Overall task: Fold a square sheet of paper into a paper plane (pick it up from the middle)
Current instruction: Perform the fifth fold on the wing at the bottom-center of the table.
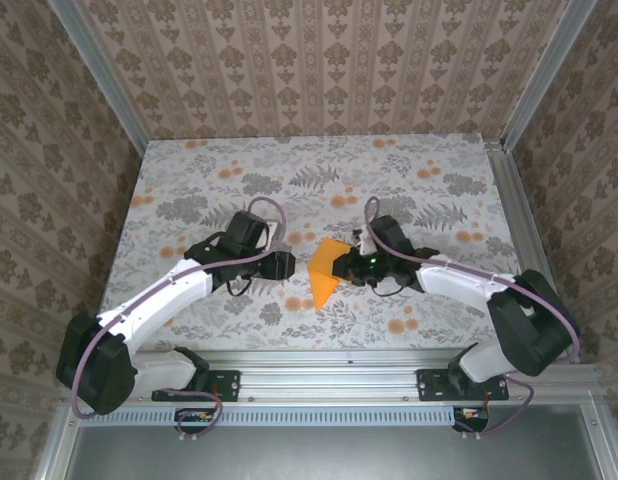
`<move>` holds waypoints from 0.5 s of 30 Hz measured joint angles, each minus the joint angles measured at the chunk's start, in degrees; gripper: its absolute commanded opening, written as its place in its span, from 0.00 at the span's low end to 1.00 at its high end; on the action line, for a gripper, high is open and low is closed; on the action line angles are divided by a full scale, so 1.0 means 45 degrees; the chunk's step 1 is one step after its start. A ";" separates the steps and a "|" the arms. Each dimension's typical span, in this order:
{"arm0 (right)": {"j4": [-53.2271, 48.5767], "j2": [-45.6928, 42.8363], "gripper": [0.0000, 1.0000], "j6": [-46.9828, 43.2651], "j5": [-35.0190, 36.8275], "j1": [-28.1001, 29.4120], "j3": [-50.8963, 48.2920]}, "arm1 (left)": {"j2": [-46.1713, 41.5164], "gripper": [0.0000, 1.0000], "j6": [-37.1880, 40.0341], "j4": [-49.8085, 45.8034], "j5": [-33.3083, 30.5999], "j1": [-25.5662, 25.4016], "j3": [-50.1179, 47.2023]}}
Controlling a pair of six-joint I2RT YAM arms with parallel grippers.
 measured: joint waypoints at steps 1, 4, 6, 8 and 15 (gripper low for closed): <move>0.0034 0.0355 0.16 0.0063 0.0160 0.0287 0.0107 | 0.0000 0.61 -0.0073 0.0039 0.0301 0.0287 -0.0160; 0.0107 0.1146 0.14 0.0165 0.0597 0.0899 0.0277 | 0.0005 0.62 -0.0262 0.0291 0.1073 0.0947 -0.0534; 0.0092 0.1486 0.14 0.0170 0.0860 0.1122 0.0325 | 0.0005 0.62 -0.0384 0.0466 0.1472 0.1185 -0.0665; 0.0141 0.1768 0.13 0.0175 0.1025 0.1200 0.0325 | 0.0005 0.62 -0.0432 0.0646 0.1773 0.1321 -0.0685; 0.0335 0.2555 0.12 0.0175 0.1292 0.1200 0.0330 | 0.0296 0.62 -0.0437 0.1137 0.2482 0.1486 -0.0685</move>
